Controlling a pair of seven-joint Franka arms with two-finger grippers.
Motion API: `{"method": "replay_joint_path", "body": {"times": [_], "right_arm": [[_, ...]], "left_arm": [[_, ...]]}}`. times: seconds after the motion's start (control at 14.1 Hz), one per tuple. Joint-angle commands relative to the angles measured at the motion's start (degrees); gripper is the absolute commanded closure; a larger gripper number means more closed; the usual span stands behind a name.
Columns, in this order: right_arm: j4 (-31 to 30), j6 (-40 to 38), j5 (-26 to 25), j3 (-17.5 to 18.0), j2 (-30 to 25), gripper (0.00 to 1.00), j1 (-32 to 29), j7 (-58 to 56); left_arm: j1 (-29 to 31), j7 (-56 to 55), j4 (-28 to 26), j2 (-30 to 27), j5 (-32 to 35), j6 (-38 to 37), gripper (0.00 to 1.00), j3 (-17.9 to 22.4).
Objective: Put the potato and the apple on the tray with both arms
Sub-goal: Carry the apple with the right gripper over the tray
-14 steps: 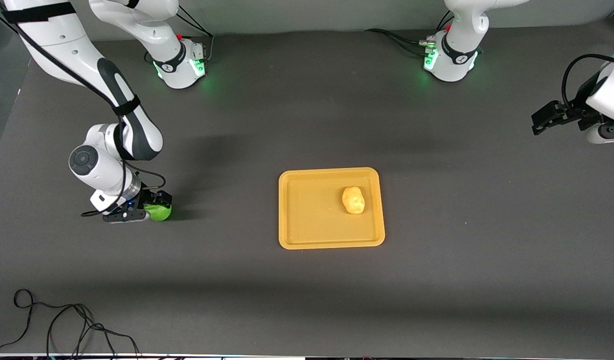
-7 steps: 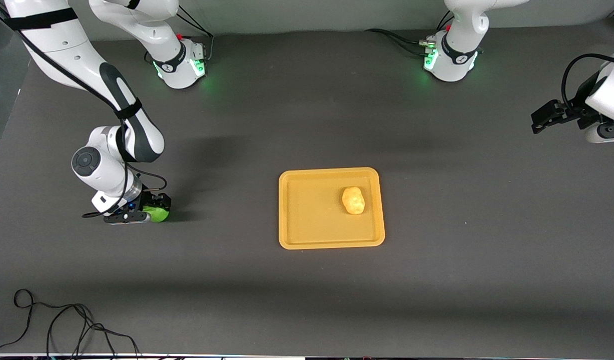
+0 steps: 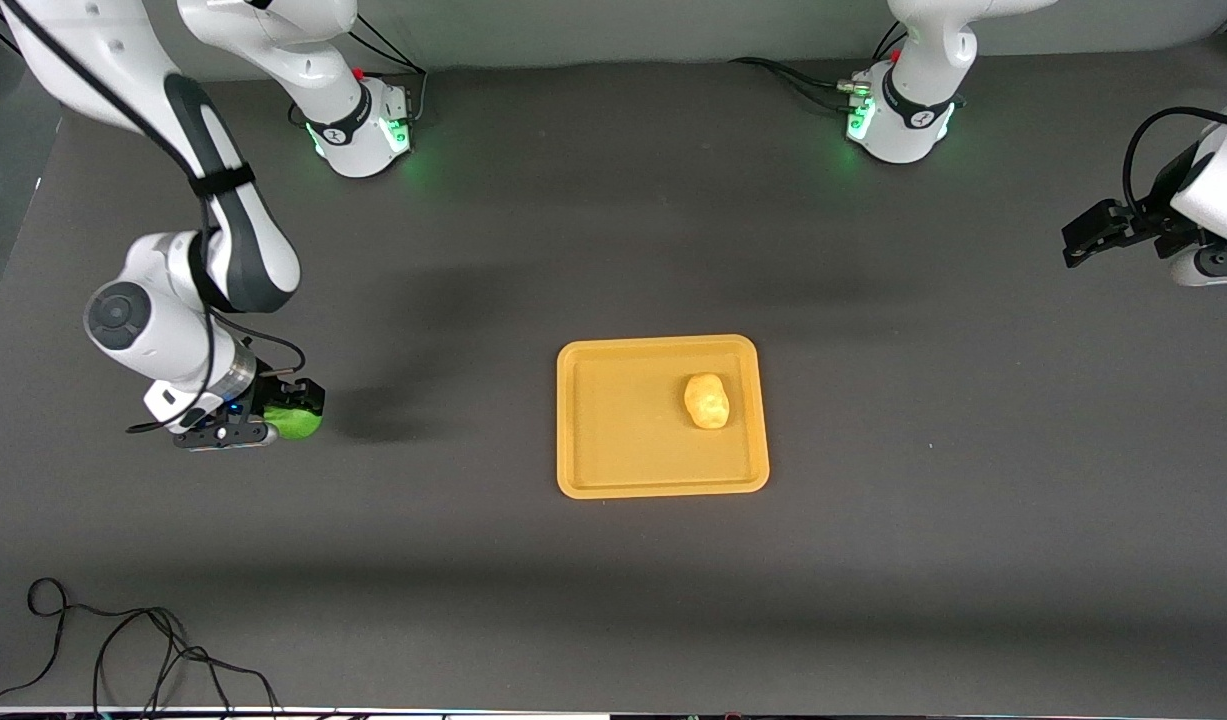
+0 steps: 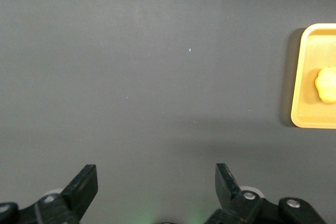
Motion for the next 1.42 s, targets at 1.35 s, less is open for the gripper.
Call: {"method": "replay_joint_path", "body": {"times": [1.35], "right_arm": [[57.91, -12.1, 4.76, 0.0, 38.72, 0.83, 34.17, 43.6]], "left_arm": [[0.13, 3.33, -0.55, -0.74, -0.75, -1.31, 0.0, 1.82]]}}
